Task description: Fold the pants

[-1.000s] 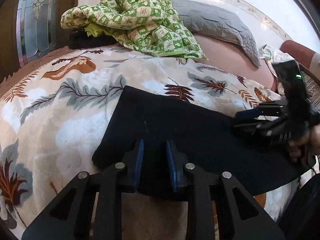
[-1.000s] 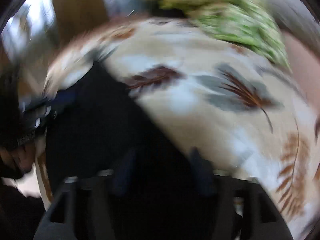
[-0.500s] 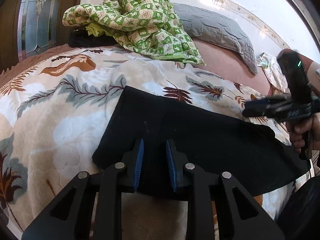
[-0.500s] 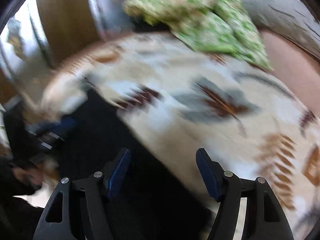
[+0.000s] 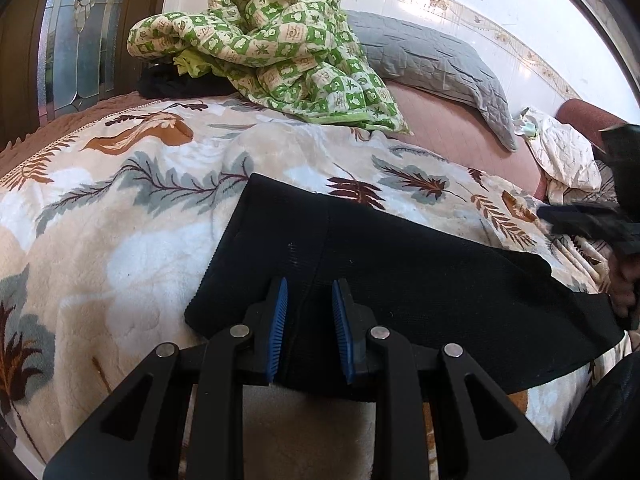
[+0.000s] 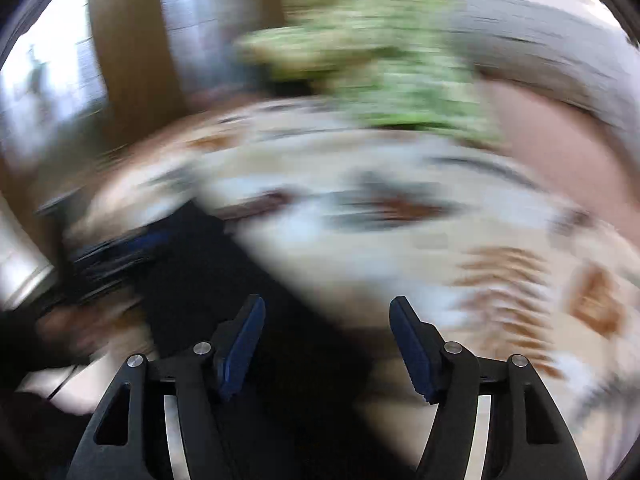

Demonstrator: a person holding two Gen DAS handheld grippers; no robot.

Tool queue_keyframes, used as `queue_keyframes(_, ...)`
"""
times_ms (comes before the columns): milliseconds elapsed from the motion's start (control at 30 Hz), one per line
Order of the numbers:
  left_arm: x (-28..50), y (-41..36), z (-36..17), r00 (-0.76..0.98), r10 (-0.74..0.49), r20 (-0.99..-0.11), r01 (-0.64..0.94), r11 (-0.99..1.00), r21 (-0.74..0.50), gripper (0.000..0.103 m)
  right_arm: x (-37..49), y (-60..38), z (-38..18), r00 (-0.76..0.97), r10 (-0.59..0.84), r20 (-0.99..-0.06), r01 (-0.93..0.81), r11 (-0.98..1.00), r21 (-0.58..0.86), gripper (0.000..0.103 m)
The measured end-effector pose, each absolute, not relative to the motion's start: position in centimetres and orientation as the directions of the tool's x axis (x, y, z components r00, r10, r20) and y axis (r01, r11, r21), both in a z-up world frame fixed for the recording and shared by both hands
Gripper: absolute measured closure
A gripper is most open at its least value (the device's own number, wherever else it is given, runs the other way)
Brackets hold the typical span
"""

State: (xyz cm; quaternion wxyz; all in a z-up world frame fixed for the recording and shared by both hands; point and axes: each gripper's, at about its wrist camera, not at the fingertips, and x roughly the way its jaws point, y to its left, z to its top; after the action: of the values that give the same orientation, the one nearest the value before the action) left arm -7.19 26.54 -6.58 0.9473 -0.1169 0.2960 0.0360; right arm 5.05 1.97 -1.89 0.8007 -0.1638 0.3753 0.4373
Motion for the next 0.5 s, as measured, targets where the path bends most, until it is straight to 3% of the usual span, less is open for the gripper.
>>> queue_keyframes(133, -7.1, 26.3, -6.7, 0.821, 0.011, -0.571, -0.14, 0.973, -0.182, 0.081, 6.5, 3.4, -7.8, 0.297, 0.365, -0.883, -0.792, 0.611, -0.014, 0.041)
queue_keyframes(200, -7.1, 26.3, -6.7, 0.821, 0.014, -0.571, -0.14, 0.974, -0.178, 0.081, 7.4, 2.2, -7.2, 0.296, 0.443, -0.846, -0.756, 0.65, 0.076, 0.041)
queue_keyframes(333, -7.1, 26.2, -6.7, 0.824, 0.019, -0.567, -0.142, 0.975, -0.174, 0.081, 5.6, 0.7, -5.0, 0.347, 0.452, -0.822, -0.759, 0.65, 0.037, 0.037)
queue_keyframes(400, -7.2, 26.2, -6.8, 0.825, 0.022, -0.564, -0.144, 0.974, -0.173, 0.081, 4.6, -0.9, -4.6, 0.337, 0.504, -0.795, -0.762, 0.643, 0.084, 0.037)
queue_keyframes(467, -7.2, 26.1, -6.8, 0.825, 0.025, -0.564, -0.145, 0.975, -0.169, 0.081, 4.4, -0.9, -6.5, 0.282, 0.469, -0.837, -0.759, 0.642, 0.104, 0.035)
queue_keyframes(500, -7.2, 26.1, -6.7, 0.826, 0.026, -0.564, -0.145, 0.975, -0.166, 0.081, 4.0, -0.9, -8.0, 0.299, 0.421, -0.856, -0.767, 0.64, 0.047, 0.034)
